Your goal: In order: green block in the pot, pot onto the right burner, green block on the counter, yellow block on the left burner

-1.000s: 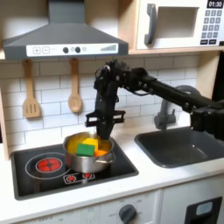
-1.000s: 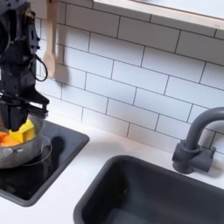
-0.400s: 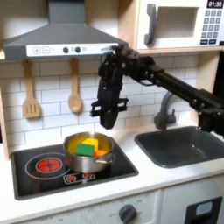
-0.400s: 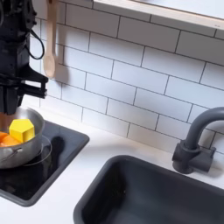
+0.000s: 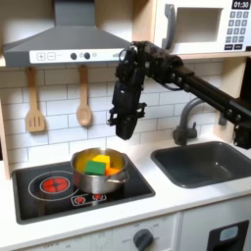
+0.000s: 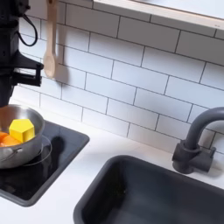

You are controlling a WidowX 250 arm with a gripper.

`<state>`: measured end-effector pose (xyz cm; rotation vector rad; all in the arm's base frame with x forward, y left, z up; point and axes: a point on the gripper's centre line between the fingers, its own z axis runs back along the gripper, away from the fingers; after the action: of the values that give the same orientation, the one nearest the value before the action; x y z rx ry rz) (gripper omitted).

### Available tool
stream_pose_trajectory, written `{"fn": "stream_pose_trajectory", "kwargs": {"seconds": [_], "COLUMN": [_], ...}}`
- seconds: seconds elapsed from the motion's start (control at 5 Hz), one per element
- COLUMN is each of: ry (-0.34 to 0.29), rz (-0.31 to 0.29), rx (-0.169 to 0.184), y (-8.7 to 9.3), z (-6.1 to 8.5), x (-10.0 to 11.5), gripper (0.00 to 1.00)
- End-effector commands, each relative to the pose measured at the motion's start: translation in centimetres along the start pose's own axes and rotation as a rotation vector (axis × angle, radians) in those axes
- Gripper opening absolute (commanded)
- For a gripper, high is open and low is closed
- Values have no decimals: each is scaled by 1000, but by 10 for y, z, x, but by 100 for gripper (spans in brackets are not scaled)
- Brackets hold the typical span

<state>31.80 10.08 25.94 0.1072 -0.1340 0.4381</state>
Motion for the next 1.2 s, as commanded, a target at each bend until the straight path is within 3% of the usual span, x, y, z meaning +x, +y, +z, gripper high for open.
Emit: {"fn": "stream_pose_trajectory", "kwargs": {"seconds": [0.0,0.2,0.4,0.6,1.0], "ry": [41,19,14,-19,-36], "rz": [123,157,202,268,331], "rx": [32,78,96,107,94], "y": [8,15,24,39,43], "z": [-9,-14,-18,-20,-27], "x": [-8,-11,-7,1,3], "gripper": [0,0,0,0,0]}}
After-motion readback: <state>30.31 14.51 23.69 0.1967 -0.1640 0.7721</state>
